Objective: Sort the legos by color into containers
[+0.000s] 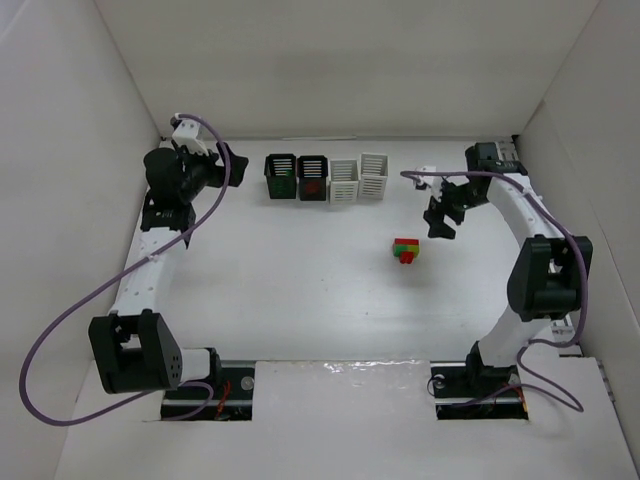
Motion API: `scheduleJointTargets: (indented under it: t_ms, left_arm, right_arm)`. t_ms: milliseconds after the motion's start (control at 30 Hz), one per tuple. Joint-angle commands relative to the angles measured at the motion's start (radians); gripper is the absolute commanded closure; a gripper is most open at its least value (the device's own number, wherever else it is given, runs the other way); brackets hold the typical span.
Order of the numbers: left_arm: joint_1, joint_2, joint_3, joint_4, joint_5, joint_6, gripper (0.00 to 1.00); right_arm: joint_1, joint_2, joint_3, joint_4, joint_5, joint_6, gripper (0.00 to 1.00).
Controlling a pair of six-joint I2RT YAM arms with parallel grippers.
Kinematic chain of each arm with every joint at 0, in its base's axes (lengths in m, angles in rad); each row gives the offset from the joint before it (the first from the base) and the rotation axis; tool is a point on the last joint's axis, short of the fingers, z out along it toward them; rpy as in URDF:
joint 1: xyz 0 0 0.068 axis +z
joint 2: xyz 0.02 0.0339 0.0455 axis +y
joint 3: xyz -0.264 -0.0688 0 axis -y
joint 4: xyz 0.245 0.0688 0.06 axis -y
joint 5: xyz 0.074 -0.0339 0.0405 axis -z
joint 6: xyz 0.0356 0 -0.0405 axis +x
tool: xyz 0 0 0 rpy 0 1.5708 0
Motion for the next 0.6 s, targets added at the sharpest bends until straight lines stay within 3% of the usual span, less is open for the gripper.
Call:
scheduleJointTargets:
  t_ms: [0,100,267,467,567]
  left_arm:
    - [-0.008,-0.01,0.016,0.039,0.068,0.018,0.25]
    - [-0.008,-0.01,0.007,0.029,0.087,0.018,0.25]
    - [-0.008,-0.01,0.007,0.029,0.078,0.018,0.26]
    - [-0.008,-0.038,-0.002,0.011,0.041,0.018,0.26]
    - [-0.008,-0.049,-0.021,0.011,0.028,0.027,0.26]
  right_arm:
    - [0.006,0.003,-0.01,-0.09,-0.009,-0.193,0.1]
    - [0.033,0.023,-0.028,-0.102,0.036,-0.302,0.12]
    - [0.073,0.04,-0.125,0.113,0.165,-0.371,0.19]
    - [0.125,0.085,-0.116,0.463,0.209,0.033,0.52]
    - [0.138,0.085,-0.125,0.554,0.232,0.107,0.66]
